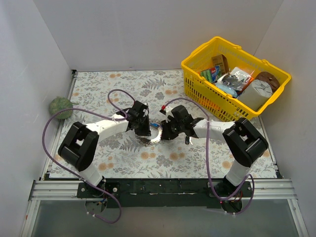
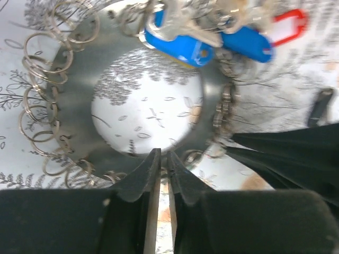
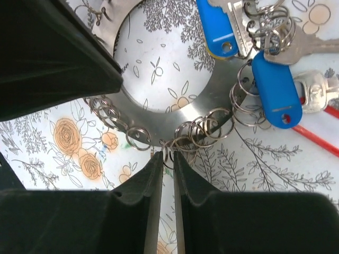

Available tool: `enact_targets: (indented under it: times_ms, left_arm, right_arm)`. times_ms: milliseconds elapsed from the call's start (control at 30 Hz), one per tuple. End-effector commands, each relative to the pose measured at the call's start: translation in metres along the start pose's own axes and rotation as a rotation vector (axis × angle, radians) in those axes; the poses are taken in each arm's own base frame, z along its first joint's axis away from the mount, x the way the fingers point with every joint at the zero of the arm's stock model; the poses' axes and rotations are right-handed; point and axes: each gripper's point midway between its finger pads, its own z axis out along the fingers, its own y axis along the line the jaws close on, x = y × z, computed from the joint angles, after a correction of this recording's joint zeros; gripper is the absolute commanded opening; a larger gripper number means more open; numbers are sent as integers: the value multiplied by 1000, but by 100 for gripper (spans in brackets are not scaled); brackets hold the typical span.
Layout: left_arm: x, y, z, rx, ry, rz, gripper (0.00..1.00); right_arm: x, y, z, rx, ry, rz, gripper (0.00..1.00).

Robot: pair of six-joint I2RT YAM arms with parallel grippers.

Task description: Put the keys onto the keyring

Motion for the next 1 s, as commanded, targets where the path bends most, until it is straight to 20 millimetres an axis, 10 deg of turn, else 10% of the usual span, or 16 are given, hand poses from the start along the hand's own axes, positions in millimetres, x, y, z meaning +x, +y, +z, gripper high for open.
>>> enact_targets:
  times_ms: [0, 233, 600, 967]
  left_arm:
    - [-28, -41, -42, 195, -150, 46, 14]
    - [-35, -70, -65, 369, -229, 66, 38]
    - [-42, -110, -35, 349, -163, 127, 28]
    - [-7, -78, 4, 189, -77, 117, 10]
  right_arm:
    - [-28, 13, -18, -26, -119, -31, 21]
    - [-53, 2, -54, 38, -272, -5, 22]
    - [-48, -43, -88, 113, -356, 122, 22]
    - [-33, -38, -70, 42, -279, 128, 22]
